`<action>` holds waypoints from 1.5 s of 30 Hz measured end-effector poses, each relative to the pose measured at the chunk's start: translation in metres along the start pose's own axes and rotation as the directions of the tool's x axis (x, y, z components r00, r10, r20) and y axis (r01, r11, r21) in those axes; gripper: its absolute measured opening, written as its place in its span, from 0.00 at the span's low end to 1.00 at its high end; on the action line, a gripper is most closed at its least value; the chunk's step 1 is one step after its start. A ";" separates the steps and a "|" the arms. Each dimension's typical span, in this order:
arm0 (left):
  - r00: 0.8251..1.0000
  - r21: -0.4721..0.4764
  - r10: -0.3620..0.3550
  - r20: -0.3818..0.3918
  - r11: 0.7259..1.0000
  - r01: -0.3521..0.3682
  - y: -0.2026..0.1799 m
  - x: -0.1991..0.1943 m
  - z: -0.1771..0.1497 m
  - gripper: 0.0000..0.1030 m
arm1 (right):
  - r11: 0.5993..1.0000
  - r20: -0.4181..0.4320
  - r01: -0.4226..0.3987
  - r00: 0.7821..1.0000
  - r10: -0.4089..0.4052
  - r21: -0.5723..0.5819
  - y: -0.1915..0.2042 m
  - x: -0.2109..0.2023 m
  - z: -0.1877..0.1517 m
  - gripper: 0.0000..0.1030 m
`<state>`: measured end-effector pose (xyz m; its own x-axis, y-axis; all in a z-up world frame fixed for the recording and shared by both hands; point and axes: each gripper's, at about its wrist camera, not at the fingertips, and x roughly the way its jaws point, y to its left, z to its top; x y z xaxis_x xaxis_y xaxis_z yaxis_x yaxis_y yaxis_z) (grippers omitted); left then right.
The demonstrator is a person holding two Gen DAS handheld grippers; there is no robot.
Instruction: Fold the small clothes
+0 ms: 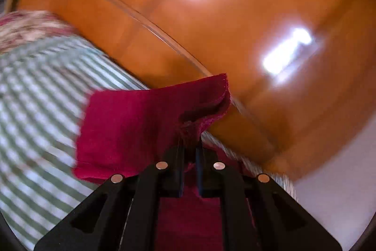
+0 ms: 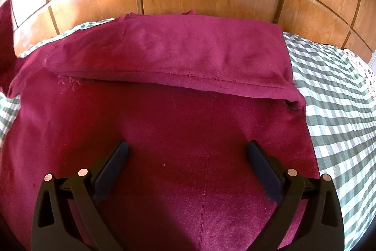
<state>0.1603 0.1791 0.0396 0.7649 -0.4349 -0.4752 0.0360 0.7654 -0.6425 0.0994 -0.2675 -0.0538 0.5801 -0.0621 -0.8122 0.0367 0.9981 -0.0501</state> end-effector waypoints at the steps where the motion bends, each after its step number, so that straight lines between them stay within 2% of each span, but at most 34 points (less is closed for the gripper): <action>1: 0.999 0.037 -0.002 -0.032 0.999 0.003 -0.013 0.013 -0.011 0.07 | 1.000 0.001 -0.002 1.000 0.002 0.002 0.000 0.000 0.000 0.96; 4: 0.987 0.123 0.002 -0.163 0.992 0.018 -0.043 0.054 -0.055 0.12 | 1.000 0.002 -0.009 1.000 0.009 0.007 -0.001 0.000 -0.001 0.96; 6: 0.974 0.179 0.034 -0.225 0.984 0.007 -0.052 0.073 -0.084 0.24 | 1.000 -0.001 -0.011 1.000 0.011 0.008 -0.001 0.000 0.000 0.96; 7: 0.967 0.195 0.046 -0.250 0.981 0.004 -0.053 0.078 -0.093 0.27 | 1.000 -0.006 -0.012 1.000 0.012 0.007 -0.001 -0.001 0.000 0.96; 9: 0.952 0.194 0.047 -0.302 0.981 0.013 -0.051 0.078 -0.112 0.37 | 1.000 -0.015 -0.014 1.000 0.014 0.005 0.000 -0.003 0.004 0.93; 10: 0.952 0.191 0.048 -0.302 0.982 0.011 -0.047 0.072 -0.118 0.38 | 1.000 -0.016 -0.018 1.000 0.018 0.009 0.001 -0.005 0.006 0.88; 12: 0.956 0.189 0.057 -0.289 0.982 -0.002 -0.040 0.059 -0.126 0.38 | 0.994 -0.013 -0.098 0.995 0.099 0.044 0.005 -0.012 0.014 0.80; 14: 0.954 0.180 0.070 -0.290 0.984 -0.018 -0.028 0.050 -0.130 0.38 | 0.971 -0.021 -0.228 0.973 0.230 0.074 0.017 -0.015 0.023 0.67; 16: 0.954 0.187 0.105 -0.282 0.981 -0.052 -0.014 0.039 -0.139 0.38 | 0.929 -0.048 -0.357 0.931 0.363 0.100 0.034 -0.012 0.032 0.57; 17: 0.953 0.191 0.121 -0.277 0.979 -0.069 -0.008 0.035 -0.142 0.38 | 0.903 -0.062 -0.417 0.903 0.425 0.105 0.051 -0.008 0.038 0.56; 19: 0.949 0.168 0.133 -0.285 0.982 -0.087 0.004 0.029 -0.148 0.38 | 0.868 -0.091 -0.484 0.865 0.493 0.108 0.075 0.001 0.046 0.56; 20: 0.949 0.153 0.130 -0.286 0.984 -0.089 0.011 0.027 -0.151 0.37 | 0.856 -0.111 -0.505 0.850 0.515 0.109 0.091 0.007 0.051 0.56; 21: 0.950 0.151 0.127 -0.284 0.985 -0.087 0.013 0.026 -0.152 0.37 | 0.857 -0.129 -0.506 0.847 0.516 0.100 0.107 0.015 0.056 0.56; 23: 0.953 0.154 0.120 -0.279 0.985 -0.079 0.016 0.024 -0.155 0.37 | 0.870 -0.158 -0.487 0.855 0.493 0.078 0.134 0.028 0.064 0.53; 24: 0.953 0.155 0.121 -0.278 0.985 -0.080 0.017 0.025 -0.157 0.37 | 0.879 -0.167 -0.473 0.864 0.475 0.057 0.145 0.032 0.068 0.42; 25: 0.953 0.156 0.123 -0.277 0.984 -0.081 0.018 0.027 -0.158 0.37 | 0.895 -0.175 -0.446 0.880 0.442 0.019 0.157 0.033 0.073 0.24; 26: 0.953 0.159 0.125 -0.277 0.984 -0.082 0.018 0.028 -0.159 0.37 | 0.900 -0.177 -0.436 0.886 0.428 -0.005 0.161 0.031 0.079 0.13; 27: 0.953 0.164 0.128 -0.276 0.983 -0.085 0.019 0.029 -0.161 0.37 | 0.902 -0.171 -0.432 0.890 0.422 -0.024 0.164 0.025 0.084 0.05; 28: 0.953 0.169 0.131 -0.273 0.982 -0.086 0.019 0.029 -0.162 0.37 | 0.901 -0.124 -0.431 0.898 0.423 -0.045 0.162 0.009 0.092 0.05; 29: 0.953 0.174 0.133 -0.272 0.981 -0.087 0.018 0.031 -0.163 0.37 | 0.896 -0.088 -0.440 0.896 0.435 -0.056 0.158 -0.002 0.099 0.05; 33: 0.954 0.189 0.145 -0.264 0.977 -0.096 0.016 0.035 -0.166 0.37 | 0.885 0.096 -0.462 0.880 0.465 -0.058 0.114 -0.064 0.132 0.05; 35: 0.954 0.196 0.152 -0.259 0.975 -0.102 0.013 0.038 -0.168 0.37 | 0.895 0.182 -0.446 0.878 0.443 -0.028 0.077 -0.088 0.146 0.05; 37: 0.954 0.204 0.159 -0.254 0.973 -0.107 0.011 0.038 -0.170 0.37 | 0.905 0.222 -0.425 0.883 0.414 0.005 0.047 -0.097 0.152 0.05; 39: 0.954 0.207 0.162 -0.252 0.972 -0.111 0.009 0.039 -0.171 0.37 | 0.926 0.240 -0.374 0.905 0.352 0.051 0.015 -0.094 0.155 0.05; 41: 0.953 0.211 0.169 -0.251 0.971 -0.116 0.007 0.043 -0.171 0.37 | 0.938 0.221 -0.327 0.929 0.297 0.114 -0.016 -0.080 0.151 0.05; 45: 0.950 0.225 0.186 -0.249 0.966 -0.130 0.002 0.047 -0.173 0.37 | 0.950 0.131 -0.212 0.974 0.186 0.229 -0.070 -0.033 0.130 0.05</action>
<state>0.0850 0.0786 -0.0880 0.5732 -0.3893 -0.7210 0.0803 0.9024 -0.4234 0.1834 -0.3353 0.0517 0.6787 0.1250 -0.7237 0.0977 0.9613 0.2576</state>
